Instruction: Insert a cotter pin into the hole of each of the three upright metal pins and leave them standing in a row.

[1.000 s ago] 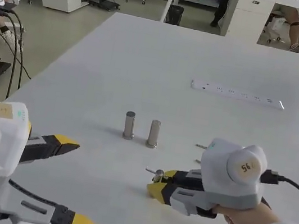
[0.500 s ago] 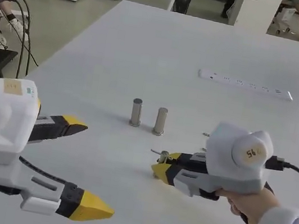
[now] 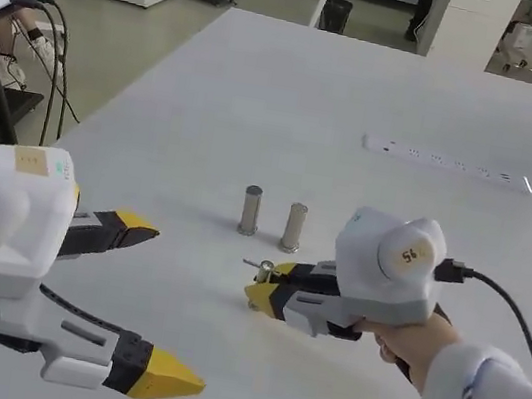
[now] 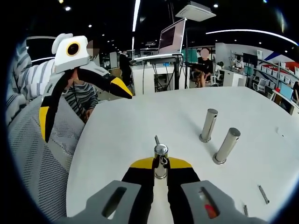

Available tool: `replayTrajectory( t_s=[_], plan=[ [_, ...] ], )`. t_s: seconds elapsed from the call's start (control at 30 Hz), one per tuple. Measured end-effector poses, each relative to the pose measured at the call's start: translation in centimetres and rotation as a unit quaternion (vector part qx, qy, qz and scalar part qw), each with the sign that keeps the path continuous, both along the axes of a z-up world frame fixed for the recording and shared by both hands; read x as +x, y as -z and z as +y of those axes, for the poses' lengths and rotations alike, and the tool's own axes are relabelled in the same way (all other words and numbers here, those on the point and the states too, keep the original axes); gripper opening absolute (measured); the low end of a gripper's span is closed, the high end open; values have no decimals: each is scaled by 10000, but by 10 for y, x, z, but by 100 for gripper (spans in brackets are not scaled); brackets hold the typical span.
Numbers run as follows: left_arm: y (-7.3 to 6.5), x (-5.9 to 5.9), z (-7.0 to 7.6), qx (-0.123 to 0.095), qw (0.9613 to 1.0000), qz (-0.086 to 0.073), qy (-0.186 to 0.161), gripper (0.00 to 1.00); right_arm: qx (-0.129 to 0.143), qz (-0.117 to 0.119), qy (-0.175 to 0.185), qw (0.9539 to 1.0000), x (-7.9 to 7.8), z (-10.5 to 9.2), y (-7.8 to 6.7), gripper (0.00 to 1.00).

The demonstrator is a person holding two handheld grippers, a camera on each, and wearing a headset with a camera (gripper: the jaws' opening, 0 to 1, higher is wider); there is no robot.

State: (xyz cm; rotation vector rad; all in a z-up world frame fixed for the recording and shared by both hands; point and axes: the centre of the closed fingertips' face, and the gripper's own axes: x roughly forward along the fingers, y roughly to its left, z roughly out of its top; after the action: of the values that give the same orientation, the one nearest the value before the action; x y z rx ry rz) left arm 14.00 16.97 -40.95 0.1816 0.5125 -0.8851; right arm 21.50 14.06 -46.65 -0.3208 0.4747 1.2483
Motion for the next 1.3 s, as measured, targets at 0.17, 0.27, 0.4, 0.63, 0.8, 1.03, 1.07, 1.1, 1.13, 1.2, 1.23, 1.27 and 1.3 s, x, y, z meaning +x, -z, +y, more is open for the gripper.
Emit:
replayTrajectory(
  t_s=[0.17, 0.27, 0.4, 0.63, 0.8, 1.03, 1.07, 1.1, 1.13, 1.2, 1.23, 1.27, 1.3],
  plan=[
    [-1, -3, 0, -111, 9999, 58, -20, 97, 39, 22, -19, 10000, 3, 4, 2, 4],
    [0, -3, 1, -59, 10000, 53, -26, 97, 79, 12, -75, 9999, 4, 6, 2, 4],
    [1, -2, 2, -63, 9999, 60, -54, 97, 96, 13, -118, 9999, 5, 7, 2, 4],
    [1, -2, 2, -87, 9999, 73, -84, 97, 100, 9, -120, 9999, 6, 9, 2, 4],
    [2, -1, 3, -109, 9998, 107, -133, 96, 117, 32, -79, 9999, 6, 9, 2, 4],
    [2, -1, 2, -143, 9997, 122, -143, 96, 143, 45, -41, 9999, 7, 9, 2, 4],
    [2, -1, 2, -138, 9997, 131, -146, 96, 153, 63, -24, 9999, 7, 9, 2, 4],
    [3, -1, 3, -111, 9997, 125, -154, 96, 159, 67, -18, 9998, 7, 9, 2, 4],
    [3, 0, 3, -67, 9998, 94, -150, 96, 169, 70, -12, 9998, 7, 9, 2, 5],
    [3, -1, 3, -58, 9998, 96, -136, 96, 183, 44, -21, 9998, 6, 9, 2, 5],
    [3, -1, 2, -72, 9998, 106, -128, 96, 198, 40, -17, 9998, 6, 9, 3, 5],
    [3, -1, 2, -71, 9998, 101, -127, 96, 199, 12, -32, 9998, 5, 10, 2, 6],
    [4, -1, 2, -62, 9998, 100, -130, 96, 192, -4, -44, 9998, 5, 10, 2, 7]
  ],
)
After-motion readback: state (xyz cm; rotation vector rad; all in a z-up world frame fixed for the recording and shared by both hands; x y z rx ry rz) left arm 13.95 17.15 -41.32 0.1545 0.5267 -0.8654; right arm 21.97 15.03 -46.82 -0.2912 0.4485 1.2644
